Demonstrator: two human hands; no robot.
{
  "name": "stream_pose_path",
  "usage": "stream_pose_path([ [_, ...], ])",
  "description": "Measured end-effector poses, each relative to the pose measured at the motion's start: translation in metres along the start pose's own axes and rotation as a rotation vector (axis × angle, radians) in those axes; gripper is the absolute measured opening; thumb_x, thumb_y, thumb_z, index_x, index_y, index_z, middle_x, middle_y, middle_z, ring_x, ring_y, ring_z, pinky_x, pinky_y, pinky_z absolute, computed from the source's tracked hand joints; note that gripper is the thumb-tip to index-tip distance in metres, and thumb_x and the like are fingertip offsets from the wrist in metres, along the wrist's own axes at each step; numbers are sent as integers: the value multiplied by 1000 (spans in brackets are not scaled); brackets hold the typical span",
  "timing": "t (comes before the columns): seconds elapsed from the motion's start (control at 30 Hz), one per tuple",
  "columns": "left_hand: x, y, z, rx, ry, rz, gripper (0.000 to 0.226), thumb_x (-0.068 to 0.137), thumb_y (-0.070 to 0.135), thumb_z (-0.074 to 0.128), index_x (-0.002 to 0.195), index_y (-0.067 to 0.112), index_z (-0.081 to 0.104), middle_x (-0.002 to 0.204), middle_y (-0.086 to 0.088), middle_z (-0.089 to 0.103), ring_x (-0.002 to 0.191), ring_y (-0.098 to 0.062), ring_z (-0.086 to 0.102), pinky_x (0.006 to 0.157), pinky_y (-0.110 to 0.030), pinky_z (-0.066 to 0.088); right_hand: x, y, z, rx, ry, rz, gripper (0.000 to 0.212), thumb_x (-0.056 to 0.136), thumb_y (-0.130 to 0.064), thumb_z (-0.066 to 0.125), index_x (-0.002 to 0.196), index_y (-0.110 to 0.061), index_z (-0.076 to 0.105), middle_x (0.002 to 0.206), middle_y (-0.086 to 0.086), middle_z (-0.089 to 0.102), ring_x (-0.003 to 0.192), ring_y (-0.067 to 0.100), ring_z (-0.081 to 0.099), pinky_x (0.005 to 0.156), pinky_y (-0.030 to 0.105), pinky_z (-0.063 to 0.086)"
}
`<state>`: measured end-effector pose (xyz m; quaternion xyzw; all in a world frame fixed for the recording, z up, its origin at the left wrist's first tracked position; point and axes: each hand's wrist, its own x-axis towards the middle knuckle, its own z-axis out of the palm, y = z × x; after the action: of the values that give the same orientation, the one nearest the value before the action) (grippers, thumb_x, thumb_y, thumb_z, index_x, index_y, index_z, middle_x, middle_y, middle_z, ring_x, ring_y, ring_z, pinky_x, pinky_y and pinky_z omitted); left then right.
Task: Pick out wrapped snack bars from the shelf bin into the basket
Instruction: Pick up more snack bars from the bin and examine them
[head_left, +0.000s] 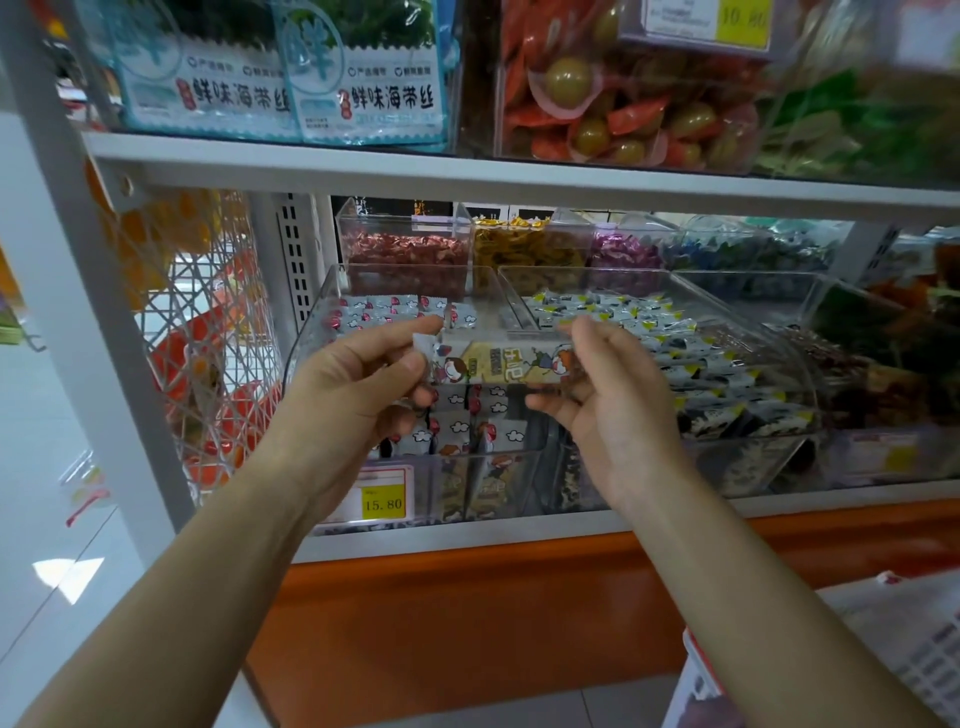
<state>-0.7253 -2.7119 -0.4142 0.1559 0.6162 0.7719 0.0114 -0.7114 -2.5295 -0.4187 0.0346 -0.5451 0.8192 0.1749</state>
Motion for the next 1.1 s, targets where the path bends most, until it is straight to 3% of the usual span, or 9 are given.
stream_pose_path([
  [0.13,1,0,-1,24,32,3,33,92,-3,45,116,12,63,78,-1,57,60,-7,58,53,-17,49,1,1,-2,-92,-80,-41,15,92,4,48,94,-6,58,94,8,65,79,16,67,61,24,55],
  [0.27,2,-1,0,70,47,-29,33,92,-2,41,109,12,66,111,-11,60,84,-22,62,65,-23,54,1,2,-3,-228,-134,-97,27,89,5,49,99,-16,62,104,4,68,94,18,67,72,31,57],
  [0.4,-1,-4,1,254,83,31,16,91,19,55,104,19,63,85,6,69,72,-7,65,62,-20,55,-2,5,-1,-356,-110,-130,20,74,-19,59,90,-27,69,101,3,68,97,21,65,86,44,54],
  [0.53,-3,-2,3,309,62,70,25,88,19,58,111,24,63,94,2,69,75,-6,67,65,-16,53,-4,6,3,-414,-19,-186,11,72,-21,62,78,-28,68,90,8,67,90,26,64,83,50,53],
  [0.63,-5,2,5,374,56,104,21,84,22,64,104,26,67,92,-6,70,74,-16,67,67,-27,58,-3,7,3,-418,27,-192,18,81,-13,64,70,-26,65,78,-12,68,79,5,63,69,30,52],
  [0.73,-7,1,11,434,68,129,13,84,15,65,95,22,63,85,-11,66,62,-15,62,60,-27,55,-3,7,2,-440,57,-236,18,83,-11,64,68,-22,63,64,-20,62,62,-7,55,55,9,43],
  [0.87,-6,0,14,472,115,131,3,86,13,58,84,15,59,74,-5,56,54,-6,52,54,-30,52,-6,7,5,-482,-18,-280,13,84,-12,65,72,-17,63,63,-18,59,60,-5,53,56,8,41],
  [0.97,-4,3,8,541,150,188,10,87,17,59,80,11,62,73,-12,60,54,-10,52,51,-33,50,-6,7,5,-483,-57,-267,13,84,-13,65,72,-17,64,63,-18,59,63,-1,55,55,9,42],
  [1.1,-2,6,1,511,126,179,17,86,21,61,77,7,67,73,-14,64,50,-10,56,47,-18,50,-4,6,3,-464,-71,-231,18,83,-14,66,68,-23,68,73,-6,66,77,12,64,64,20,51],
])
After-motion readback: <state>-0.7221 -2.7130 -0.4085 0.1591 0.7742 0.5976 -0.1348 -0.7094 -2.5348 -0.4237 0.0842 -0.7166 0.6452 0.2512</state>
